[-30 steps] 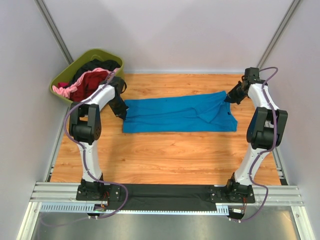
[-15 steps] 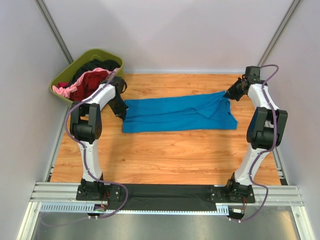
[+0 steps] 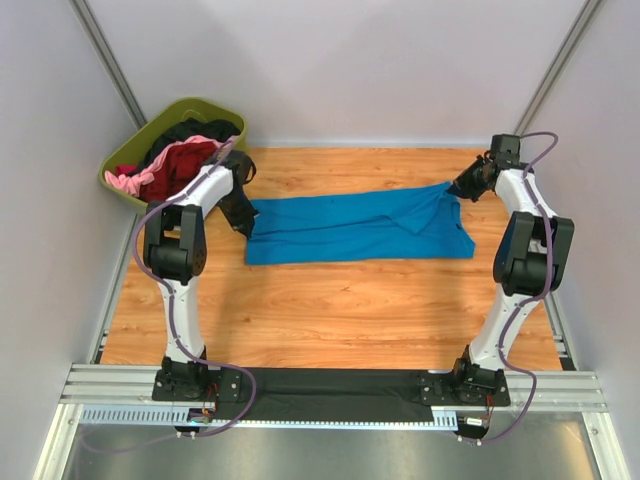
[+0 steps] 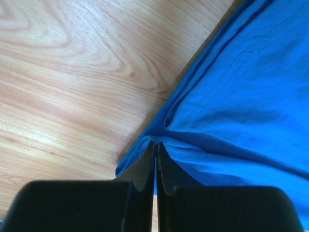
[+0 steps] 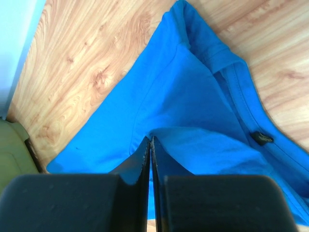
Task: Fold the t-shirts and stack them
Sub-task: Fold the tshirt
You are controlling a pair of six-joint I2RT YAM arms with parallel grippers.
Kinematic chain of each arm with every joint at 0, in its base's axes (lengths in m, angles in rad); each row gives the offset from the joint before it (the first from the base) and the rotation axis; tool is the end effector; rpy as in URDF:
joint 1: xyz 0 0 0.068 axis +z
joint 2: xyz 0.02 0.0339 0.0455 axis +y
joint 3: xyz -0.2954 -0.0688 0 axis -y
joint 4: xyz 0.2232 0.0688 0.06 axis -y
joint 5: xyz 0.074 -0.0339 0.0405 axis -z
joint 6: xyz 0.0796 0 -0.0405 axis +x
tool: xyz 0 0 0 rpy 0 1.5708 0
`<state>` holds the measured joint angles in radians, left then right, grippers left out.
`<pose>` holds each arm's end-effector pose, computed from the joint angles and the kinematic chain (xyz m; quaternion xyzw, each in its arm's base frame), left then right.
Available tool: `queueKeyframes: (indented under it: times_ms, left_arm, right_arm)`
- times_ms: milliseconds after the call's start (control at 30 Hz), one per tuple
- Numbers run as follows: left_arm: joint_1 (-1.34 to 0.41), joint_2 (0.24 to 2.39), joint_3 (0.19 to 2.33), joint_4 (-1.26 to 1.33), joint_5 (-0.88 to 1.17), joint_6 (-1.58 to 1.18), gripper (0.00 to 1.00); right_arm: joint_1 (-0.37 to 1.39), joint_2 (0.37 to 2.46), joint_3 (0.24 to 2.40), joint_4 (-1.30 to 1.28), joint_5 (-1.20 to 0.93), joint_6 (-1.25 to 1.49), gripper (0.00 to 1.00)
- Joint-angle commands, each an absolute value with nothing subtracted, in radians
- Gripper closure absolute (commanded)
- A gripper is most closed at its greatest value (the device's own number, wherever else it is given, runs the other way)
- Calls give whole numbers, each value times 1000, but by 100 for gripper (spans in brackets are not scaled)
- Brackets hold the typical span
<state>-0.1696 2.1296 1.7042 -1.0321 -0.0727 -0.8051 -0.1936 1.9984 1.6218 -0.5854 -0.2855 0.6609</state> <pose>0.4169 -0.0655 0.1741 -0.3137 0.9471 0.0056 0.0670 0.4539 -0.0661 0.2327 0.3525 0.8771 0.2007 0.2572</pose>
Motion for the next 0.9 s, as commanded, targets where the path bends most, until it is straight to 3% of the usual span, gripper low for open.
queueKeyframes:
  times_ms: [0,33,67,167,300,400,633,867]
  left_arm:
    - [-144,2129,1759,-1000,-129,-796,99]
    - [-144,2125,1761,-999,-129,-793,94]
    - [-144,2118,1761,-1006,-130,-792,80]
    - [-146,2089,1763,-1023,-126,-790,62]
    - [-161,2005,1737,-1006,-120,-744,45]
    - [-179,1965,1710,-1009,-117,-704,42]
    - [-199,1802,1427,-874,-20,-672,42]
    - [-224,1790,1356,-854,-26,-646,43]
  right_arm:
    - [-199,2043,1657,-497,-324,718,97]
    - [-199,2069,1683,-500,-331,722,92]
    - [-199,2078,1698,-508,-359,715,88]
    - [-201,2063,1721,-580,-365,657,80]
    - [-221,1962,1718,-770,-243,626,65]
    - [-244,1881,1634,-932,-143,650,62]
    - [-278,1770,1395,-867,-95,620,58]
    - [-295,1796,1333,-789,-110,606,58]
